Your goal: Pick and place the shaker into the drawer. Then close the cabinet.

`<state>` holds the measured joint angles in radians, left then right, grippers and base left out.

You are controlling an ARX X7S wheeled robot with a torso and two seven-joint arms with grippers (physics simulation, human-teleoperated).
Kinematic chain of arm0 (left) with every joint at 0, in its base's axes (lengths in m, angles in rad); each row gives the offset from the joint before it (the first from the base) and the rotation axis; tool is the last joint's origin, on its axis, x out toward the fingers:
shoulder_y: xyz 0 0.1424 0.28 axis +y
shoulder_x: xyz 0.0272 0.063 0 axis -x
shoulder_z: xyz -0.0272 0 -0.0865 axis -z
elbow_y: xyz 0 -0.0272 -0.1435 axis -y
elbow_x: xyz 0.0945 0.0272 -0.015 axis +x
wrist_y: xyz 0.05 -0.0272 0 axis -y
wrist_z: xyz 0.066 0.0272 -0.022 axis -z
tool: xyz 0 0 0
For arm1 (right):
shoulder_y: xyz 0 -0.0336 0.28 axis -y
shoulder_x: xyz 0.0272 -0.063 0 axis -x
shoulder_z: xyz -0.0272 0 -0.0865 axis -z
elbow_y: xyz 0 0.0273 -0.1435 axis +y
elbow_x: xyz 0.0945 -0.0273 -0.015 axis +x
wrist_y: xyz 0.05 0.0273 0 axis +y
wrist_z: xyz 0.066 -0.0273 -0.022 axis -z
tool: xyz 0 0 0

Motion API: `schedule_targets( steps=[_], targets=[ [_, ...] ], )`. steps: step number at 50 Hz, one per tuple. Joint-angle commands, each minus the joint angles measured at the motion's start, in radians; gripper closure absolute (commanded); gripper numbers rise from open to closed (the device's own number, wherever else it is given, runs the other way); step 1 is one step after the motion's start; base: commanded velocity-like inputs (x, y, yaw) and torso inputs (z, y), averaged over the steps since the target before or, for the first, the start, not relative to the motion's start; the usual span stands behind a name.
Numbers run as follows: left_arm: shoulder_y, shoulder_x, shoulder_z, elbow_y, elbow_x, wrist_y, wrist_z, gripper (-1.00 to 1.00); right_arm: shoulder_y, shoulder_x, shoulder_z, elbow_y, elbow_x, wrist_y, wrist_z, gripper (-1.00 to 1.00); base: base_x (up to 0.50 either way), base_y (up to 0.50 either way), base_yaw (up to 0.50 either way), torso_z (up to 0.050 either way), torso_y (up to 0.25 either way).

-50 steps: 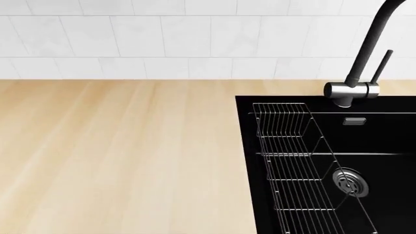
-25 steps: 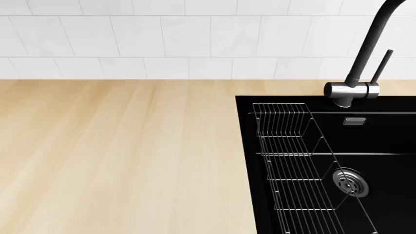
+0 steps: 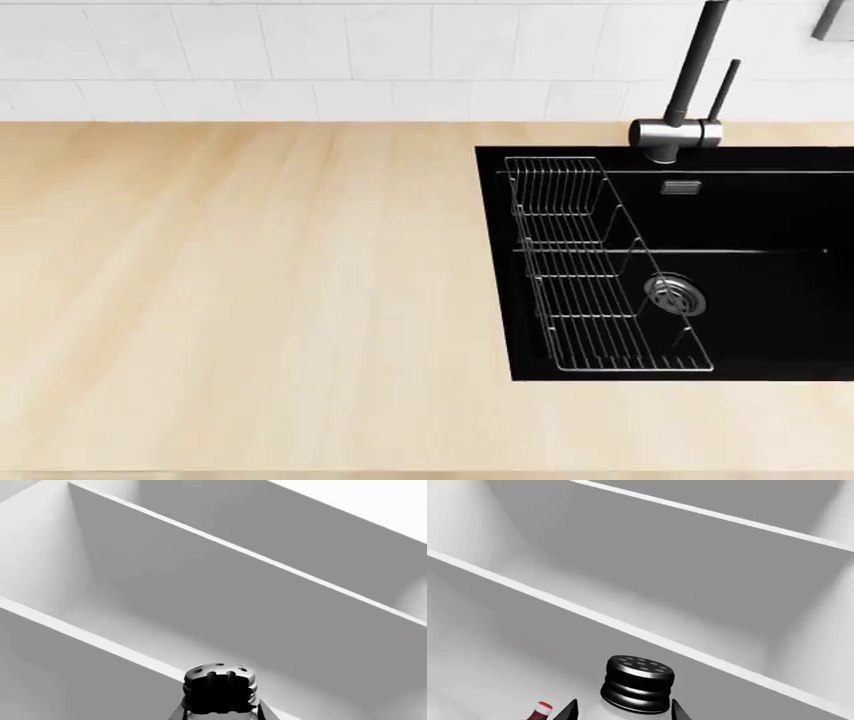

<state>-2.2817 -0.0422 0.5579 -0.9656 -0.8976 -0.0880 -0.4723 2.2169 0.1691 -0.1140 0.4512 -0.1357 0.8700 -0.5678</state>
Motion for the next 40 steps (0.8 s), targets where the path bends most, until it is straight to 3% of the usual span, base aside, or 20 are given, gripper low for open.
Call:
schedule_targets(
  steps=[1,27,31,40],
  targets=[
    [0.017,-0.01,0.009,0.034,-0.019,-0.006,-0.015,1.0,-0.008,-0.003,-0.004,-0.038,0.001,0.02,-0.016,1.0,-0.5,0.0,0.0,0.0,0.0],
    [0.076,-0.04,0.024,0.155,-0.039,-0.04,-0.059,1.0,-0.043,0.011,-0.002,-0.119,0.011,0.081,-0.015,1.0,-0.46,0.0,0.0,0.0,0.0],
    [0.19,-0.116,0.037,0.406,-0.098,-0.143,-0.134,1.0,-0.108,0.023,-0.011,-0.251,0.001,0.166,-0.022,1.0,0.0,0.0,0.0,0.0,0.0],
    [0.517,-0.315,0.036,0.973,-0.298,-0.315,-0.359,1.0,-0.35,0.052,-0.012,-0.739,-0.039,0.548,-0.044,1.0,0.0,0.0,0.0,0.0,0.0]
  ],
)
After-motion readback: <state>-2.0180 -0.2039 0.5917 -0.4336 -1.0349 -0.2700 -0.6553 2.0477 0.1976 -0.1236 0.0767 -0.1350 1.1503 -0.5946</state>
